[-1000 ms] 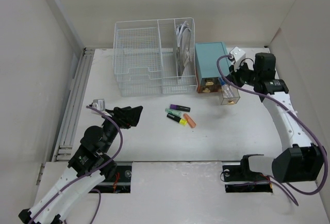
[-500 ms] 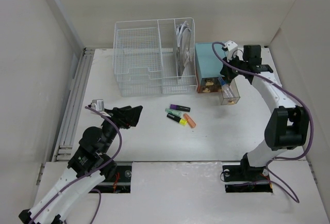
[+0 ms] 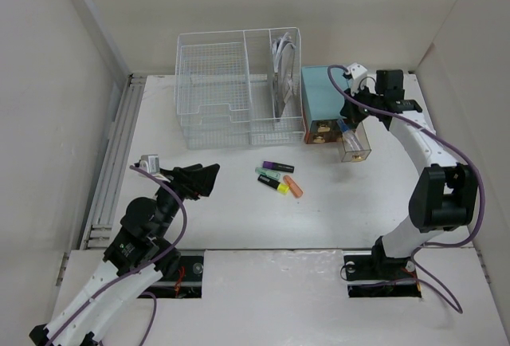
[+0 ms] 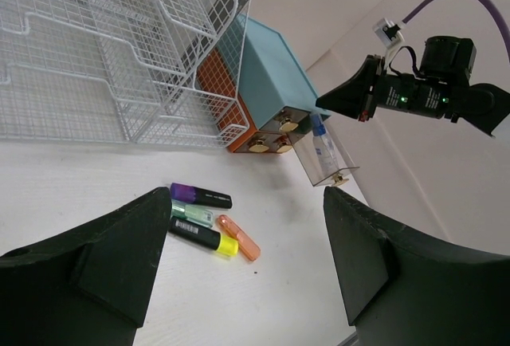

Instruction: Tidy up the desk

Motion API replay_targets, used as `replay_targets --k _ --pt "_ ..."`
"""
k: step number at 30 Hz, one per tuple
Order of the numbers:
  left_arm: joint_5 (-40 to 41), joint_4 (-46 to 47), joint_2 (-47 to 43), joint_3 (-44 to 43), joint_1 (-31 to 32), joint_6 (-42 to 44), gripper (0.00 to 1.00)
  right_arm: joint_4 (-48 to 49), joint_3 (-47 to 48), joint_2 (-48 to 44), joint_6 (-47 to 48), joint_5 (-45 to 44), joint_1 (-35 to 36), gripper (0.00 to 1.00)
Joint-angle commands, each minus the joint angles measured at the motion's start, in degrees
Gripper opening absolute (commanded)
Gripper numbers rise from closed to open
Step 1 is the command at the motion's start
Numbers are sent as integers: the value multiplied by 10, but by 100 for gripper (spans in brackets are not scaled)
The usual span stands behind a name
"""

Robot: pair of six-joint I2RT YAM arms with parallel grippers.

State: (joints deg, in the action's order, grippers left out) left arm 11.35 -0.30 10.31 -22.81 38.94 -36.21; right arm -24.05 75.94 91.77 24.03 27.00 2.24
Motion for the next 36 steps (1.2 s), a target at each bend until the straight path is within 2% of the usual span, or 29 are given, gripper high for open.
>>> replay_targets --k 1,36 --pt "-5 11 -6 2 3 9 74 -11 5 -5 9 19 1 0" --pt "-5 16 -12 2 3 14 74 -59 -36 -55 43 18 12 0"
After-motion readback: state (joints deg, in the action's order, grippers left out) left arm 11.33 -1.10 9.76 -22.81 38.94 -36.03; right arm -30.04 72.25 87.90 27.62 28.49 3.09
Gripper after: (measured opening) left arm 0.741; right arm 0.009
